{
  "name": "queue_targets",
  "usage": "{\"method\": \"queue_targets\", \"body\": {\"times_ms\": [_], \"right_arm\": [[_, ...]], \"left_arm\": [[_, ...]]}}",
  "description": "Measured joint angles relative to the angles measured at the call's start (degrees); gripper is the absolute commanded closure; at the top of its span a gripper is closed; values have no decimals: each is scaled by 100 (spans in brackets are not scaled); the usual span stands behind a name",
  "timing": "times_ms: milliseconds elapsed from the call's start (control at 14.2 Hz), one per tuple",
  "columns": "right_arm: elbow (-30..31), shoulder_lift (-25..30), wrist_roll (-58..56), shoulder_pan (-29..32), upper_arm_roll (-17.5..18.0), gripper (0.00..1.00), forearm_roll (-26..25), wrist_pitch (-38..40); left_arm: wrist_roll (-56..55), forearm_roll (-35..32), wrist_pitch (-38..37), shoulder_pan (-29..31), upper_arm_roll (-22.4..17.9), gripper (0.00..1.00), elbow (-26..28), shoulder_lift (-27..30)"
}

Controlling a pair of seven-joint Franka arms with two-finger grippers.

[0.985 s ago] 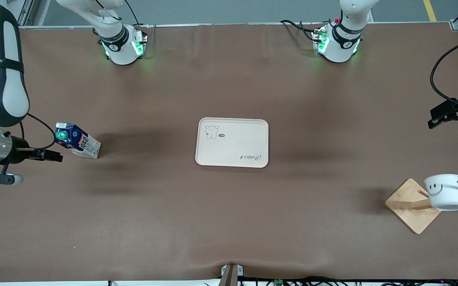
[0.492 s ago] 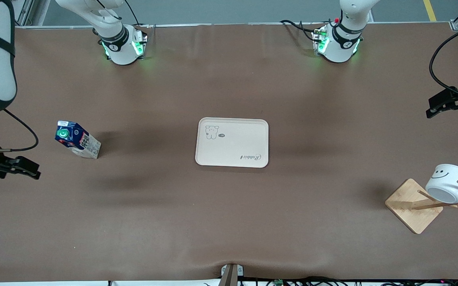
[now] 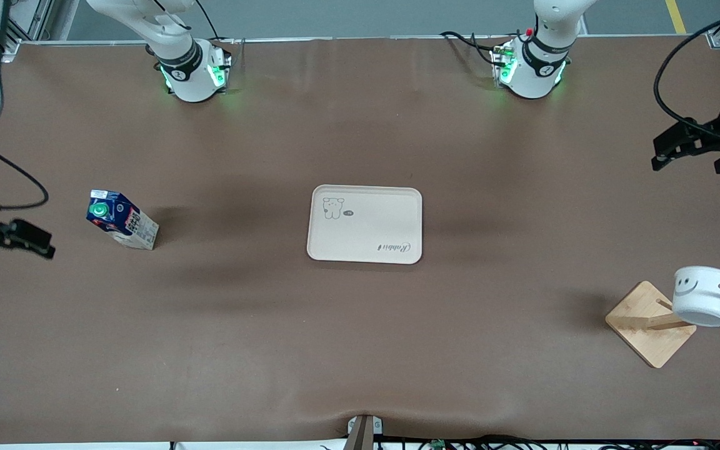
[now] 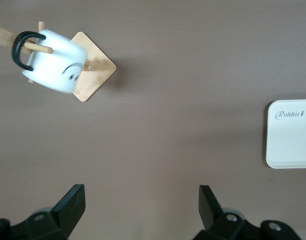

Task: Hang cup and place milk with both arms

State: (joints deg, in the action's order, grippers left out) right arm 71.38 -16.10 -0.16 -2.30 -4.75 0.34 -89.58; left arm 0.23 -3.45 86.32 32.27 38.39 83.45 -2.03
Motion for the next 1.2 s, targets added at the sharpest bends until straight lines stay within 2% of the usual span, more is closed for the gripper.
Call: {"method": "queue_targets", "body": {"times_ms": [141, 211, 352, 492, 563, 844, 985, 1196], "right_arm": [[112, 413, 34, 1, -6, 0, 7, 896], [359, 644, 56, 1, -9, 0, 15, 1093], [1233, 1158, 71, 3, -22, 0, 21, 753], [1870, 1509, 73, 5, -38, 0, 15, 430], [1949, 1594, 77, 14, -46, 0, 13, 375], [1942, 1657, 78, 116, -83, 0, 13, 249], [1927, 1656, 78, 115, -78, 0, 13, 240], [1879, 1656, 79, 122, -80, 0, 13, 227]], "left_arm": [[-44, -1, -69, -855, -737, 0, 39, 82], [-45, -1, -89, -1292, -1153, 0, 62, 116], [-45, -1, -110, -1946, -1781, 0, 152, 195], [-45, -1, -117, -2404, -2180, 0, 306, 306], [-58, -1, -118, -2602, -2352, 0, 397, 372], [-419, -1, -103, -3149, -2783, 0, 716, 597], [-468, 50, -76, -3376, -3158, 0, 772, 635], [-422, 142, -8, -3445, -3517, 0, 797, 643]]}}
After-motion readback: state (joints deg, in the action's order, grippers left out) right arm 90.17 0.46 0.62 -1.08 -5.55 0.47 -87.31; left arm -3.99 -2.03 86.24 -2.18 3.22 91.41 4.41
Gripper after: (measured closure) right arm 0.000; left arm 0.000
